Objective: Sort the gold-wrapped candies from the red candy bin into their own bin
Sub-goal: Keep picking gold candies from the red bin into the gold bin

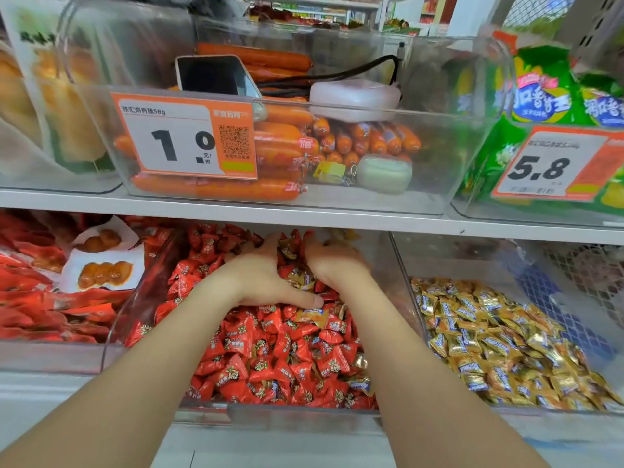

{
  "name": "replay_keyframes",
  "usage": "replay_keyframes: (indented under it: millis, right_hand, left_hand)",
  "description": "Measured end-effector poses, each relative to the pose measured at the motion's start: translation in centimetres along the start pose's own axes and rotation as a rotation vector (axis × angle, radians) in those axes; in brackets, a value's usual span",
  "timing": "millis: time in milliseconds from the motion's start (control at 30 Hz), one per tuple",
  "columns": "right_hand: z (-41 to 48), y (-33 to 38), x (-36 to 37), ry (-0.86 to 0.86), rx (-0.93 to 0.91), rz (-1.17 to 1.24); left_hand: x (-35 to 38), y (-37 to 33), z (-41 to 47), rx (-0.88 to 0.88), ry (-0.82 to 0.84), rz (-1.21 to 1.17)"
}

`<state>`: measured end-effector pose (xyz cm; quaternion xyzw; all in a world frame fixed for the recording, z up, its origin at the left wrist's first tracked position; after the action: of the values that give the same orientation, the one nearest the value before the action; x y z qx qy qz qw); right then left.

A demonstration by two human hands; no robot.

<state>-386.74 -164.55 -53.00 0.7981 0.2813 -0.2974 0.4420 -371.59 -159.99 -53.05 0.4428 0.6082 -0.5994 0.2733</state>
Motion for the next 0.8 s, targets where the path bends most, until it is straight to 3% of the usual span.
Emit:
replay_keyframes:
  millis: [267, 500, 800]
  right_hand:
    - [-2.8, 0.4, -0.3, 0.29, 0.009, 0.257]
    - [-4.5, -0.7, -1.2, 0.435, -0.127, 0.451]
    - [-8.6, -4.6, -3.7, 0.412, -0.555, 0.122]
  left_hand:
    - [-0.1, -0.1, -0.8, 0.079, -0.087, -0.09]
    - [-2.1, -1.2, -3.9, 0.181, -0.126, -0.116]
    - [-2.9, -1.4, -9.0, 0.255, -0.18, 0.083]
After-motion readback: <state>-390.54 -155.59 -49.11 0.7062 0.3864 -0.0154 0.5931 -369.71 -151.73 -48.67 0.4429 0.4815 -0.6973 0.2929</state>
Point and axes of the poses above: each hand's wrist, its own z-axis towards the middle knuckle, its own x-axis out of the palm, y = z × x, the point moved 3 cm from there along z, towards the middle knuckle, and after that the axes turned 13 degrees about x, right-handed, at the moved point
